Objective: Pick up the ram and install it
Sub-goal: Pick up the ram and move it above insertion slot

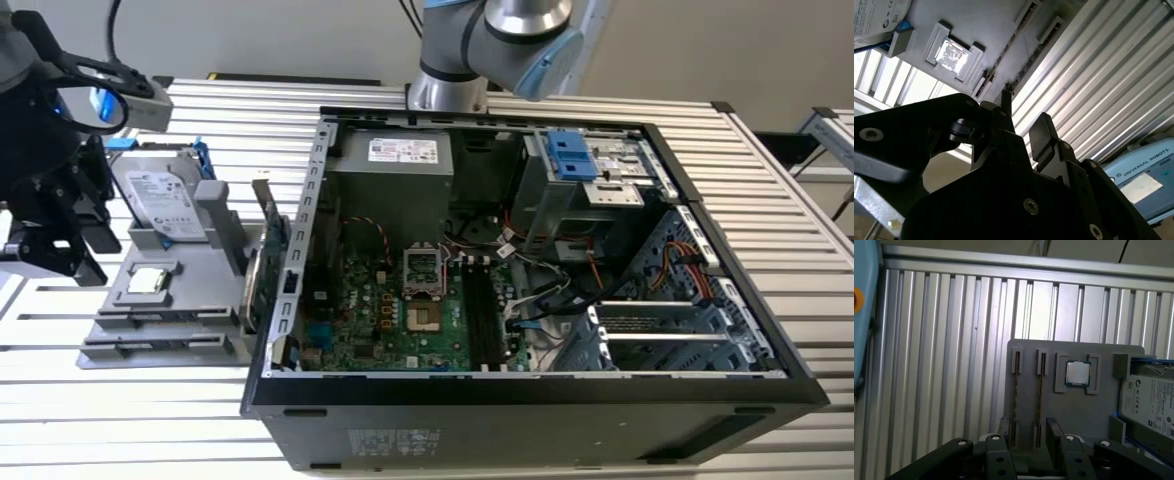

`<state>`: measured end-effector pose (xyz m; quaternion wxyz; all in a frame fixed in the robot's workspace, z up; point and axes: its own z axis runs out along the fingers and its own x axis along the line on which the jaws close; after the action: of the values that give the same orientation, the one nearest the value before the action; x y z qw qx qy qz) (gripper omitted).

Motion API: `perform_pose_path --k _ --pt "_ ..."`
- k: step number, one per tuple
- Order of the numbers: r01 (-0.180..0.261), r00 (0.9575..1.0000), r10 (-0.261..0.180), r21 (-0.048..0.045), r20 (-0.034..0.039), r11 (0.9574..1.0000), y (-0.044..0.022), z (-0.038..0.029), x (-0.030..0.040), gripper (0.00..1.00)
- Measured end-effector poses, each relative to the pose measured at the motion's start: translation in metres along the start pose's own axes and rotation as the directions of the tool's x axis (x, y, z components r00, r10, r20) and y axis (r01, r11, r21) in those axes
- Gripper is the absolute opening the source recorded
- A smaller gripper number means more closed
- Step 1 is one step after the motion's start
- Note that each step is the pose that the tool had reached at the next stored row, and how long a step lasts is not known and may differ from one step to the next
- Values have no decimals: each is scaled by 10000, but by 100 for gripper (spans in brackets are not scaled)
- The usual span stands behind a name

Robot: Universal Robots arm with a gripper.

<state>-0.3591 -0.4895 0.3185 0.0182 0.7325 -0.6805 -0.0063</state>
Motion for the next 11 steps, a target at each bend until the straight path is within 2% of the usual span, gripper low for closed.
perform_pose_path --k 11 --pt "0 10000 0 -2 -23 10000 1 38 -1 0"
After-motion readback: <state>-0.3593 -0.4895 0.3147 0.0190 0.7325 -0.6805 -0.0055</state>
